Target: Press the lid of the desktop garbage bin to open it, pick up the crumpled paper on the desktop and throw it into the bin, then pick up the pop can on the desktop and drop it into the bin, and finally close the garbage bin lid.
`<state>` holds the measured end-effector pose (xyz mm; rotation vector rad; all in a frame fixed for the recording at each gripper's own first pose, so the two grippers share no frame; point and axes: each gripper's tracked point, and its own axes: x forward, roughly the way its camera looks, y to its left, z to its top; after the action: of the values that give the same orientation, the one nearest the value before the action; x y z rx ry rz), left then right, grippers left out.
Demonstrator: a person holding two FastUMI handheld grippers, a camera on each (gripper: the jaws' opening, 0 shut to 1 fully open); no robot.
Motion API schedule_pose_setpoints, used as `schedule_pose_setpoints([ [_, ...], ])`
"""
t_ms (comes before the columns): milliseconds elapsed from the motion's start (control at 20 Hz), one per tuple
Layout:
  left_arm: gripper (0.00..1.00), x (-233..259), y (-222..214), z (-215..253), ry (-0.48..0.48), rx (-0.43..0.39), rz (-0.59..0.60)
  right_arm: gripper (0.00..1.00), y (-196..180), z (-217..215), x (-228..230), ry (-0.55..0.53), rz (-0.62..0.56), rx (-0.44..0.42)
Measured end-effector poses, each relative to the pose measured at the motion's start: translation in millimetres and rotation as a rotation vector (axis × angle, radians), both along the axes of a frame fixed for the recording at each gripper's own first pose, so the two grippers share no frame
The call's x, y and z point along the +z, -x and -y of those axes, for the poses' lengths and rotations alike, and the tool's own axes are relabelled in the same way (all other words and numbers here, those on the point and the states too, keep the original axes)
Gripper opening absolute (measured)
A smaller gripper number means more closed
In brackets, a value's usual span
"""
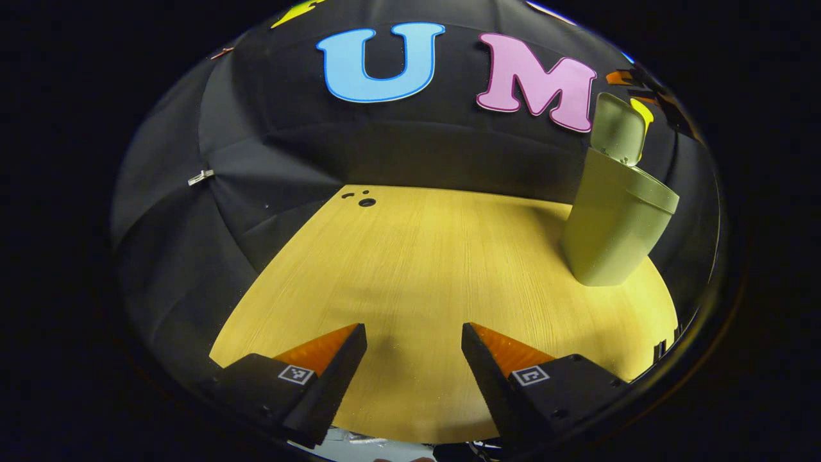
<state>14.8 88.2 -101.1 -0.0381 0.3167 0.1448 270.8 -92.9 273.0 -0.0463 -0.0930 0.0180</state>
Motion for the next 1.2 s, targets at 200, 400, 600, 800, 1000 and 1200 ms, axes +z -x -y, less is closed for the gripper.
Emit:
schedule_pose_setpoints([
  [200,0.96,-7.8,8.9,-11.1,0.041,0.049,-0.006,0.96,-28.9,8.3,-14.2,-0.012,-0.067,-0.010],
  [400,0.96,-7.0,15.4,-19.3,0.042,0.073,0.009,0.97,-42.2,12.8,-36.4,-0.031,-0.142,-0.019],
  [600,0.96,-8.5,16.8,-21.0,0.061,0.080,0.018,0.96,-36.0,8.7,-43.2,-0.040,-0.174,-0.009],
  [800,0.96,-4.6,10.9,-7.2,0.122,0.036,0.019,0.96,-13.3,6.6,-54.7,-0.039,-0.193,-0.004],
  [1000,0.96,8.4,2.8,0.9,0.073,-0.025,0.037,0.96,14.6,4.5,-73.4,-0.058,-0.222,0.004],
  [1200,0.96,14.4,3.3,10.4,0.009,-0.090,0.047,0.98,38.3,10.9,-99.1,-0.059,-0.230,-0.011],
])
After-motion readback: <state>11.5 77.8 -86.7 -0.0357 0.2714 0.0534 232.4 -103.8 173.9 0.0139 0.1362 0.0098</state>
